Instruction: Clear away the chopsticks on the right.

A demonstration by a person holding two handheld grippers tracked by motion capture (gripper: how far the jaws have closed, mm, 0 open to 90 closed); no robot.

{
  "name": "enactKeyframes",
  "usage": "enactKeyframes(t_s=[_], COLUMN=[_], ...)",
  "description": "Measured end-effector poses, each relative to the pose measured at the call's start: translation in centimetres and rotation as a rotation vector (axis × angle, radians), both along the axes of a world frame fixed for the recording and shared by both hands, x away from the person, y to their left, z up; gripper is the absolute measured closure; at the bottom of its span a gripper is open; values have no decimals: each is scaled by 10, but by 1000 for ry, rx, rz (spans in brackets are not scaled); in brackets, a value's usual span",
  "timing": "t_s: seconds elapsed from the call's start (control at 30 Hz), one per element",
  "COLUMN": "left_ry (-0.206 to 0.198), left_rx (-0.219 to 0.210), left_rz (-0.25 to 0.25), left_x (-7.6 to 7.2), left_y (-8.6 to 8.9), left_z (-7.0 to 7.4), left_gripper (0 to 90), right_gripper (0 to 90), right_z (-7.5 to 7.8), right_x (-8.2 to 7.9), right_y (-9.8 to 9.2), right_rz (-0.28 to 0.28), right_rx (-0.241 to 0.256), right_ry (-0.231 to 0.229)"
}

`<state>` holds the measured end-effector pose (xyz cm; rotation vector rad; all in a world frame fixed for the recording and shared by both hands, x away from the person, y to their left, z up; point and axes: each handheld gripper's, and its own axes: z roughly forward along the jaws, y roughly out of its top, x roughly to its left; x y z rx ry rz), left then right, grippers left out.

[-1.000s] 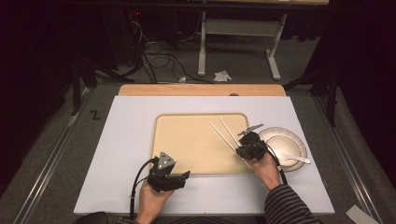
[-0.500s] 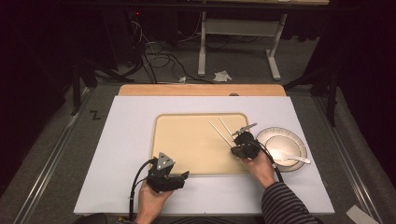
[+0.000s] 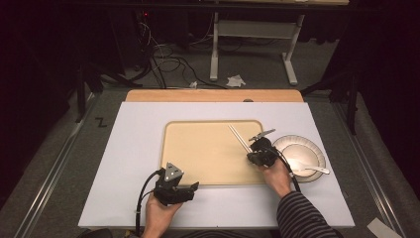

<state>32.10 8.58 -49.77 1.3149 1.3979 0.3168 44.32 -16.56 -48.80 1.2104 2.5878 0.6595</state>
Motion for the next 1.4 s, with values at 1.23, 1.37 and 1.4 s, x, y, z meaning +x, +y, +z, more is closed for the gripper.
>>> enactKeyframes(t_s=[1.23,1.37,1.4], left_ry=[2,1,1], left_rx=[-7,-5,-4], left_rz=[28,25,25], left_x=[-2,-2,-2], left_y=[6,6,6], left_z=[1,1,1], left_gripper=[330,330,330], right_gripper=[800,789,787], right_z=[-1,-1,-1], right_x=[8,8,8], right_y=[-5,-5,-5], right_rz=[-44,-43,-43], right_rx=[-5,-4,-4], right_ry=[-37,-37,-36])
